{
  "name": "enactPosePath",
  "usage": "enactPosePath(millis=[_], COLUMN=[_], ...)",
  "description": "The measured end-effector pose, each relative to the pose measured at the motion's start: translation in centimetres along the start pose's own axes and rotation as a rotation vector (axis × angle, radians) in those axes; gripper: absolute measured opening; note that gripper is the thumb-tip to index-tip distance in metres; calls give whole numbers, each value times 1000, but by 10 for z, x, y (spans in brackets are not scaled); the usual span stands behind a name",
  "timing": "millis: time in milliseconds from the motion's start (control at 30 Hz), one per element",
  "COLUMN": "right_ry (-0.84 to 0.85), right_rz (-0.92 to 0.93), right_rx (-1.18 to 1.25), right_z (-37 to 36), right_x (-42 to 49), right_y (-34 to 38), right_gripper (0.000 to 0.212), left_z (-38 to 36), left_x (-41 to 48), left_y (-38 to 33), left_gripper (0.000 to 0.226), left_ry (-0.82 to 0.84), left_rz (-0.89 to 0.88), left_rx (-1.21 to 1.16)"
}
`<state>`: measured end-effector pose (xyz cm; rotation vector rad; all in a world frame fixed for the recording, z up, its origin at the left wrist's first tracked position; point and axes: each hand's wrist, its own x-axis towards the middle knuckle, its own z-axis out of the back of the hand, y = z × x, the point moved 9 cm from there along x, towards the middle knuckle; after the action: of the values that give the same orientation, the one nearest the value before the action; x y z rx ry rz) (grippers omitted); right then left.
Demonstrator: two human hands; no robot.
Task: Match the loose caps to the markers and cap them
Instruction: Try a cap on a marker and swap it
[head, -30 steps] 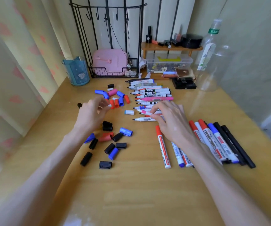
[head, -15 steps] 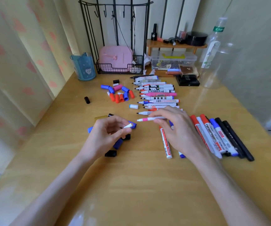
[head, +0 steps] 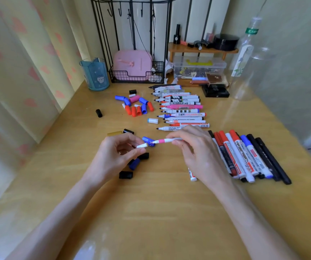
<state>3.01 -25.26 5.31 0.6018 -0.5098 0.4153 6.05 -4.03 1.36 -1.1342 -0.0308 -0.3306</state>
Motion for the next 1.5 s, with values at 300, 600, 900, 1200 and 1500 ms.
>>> enactPosePath(millis=[300,600,900,1200,1500], right_ry=[29,26,59,-4,-51], right_rz=[22,42,42,2,-22], right_rx=[-41,-39,-21,57,52], right_z=[-8,-7,-14,-12,-6], right_x=[-3,-6,-8,-11,-14], right_y=[8,9,14,15,18], right_gripper=[16,16,16,15,22], left_z=[0,-2,-12,-10,-12], left_x=[-1,-4,-6,-10,-10], left_y=[-6,-10,-13,-17,-23], left_gripper=[17,5,2,6,8], left_ry=[0,10,45,5,-61], left_rz=[-36,-81,-118,-167,-181], left_rx=[29,125,132,111,119])
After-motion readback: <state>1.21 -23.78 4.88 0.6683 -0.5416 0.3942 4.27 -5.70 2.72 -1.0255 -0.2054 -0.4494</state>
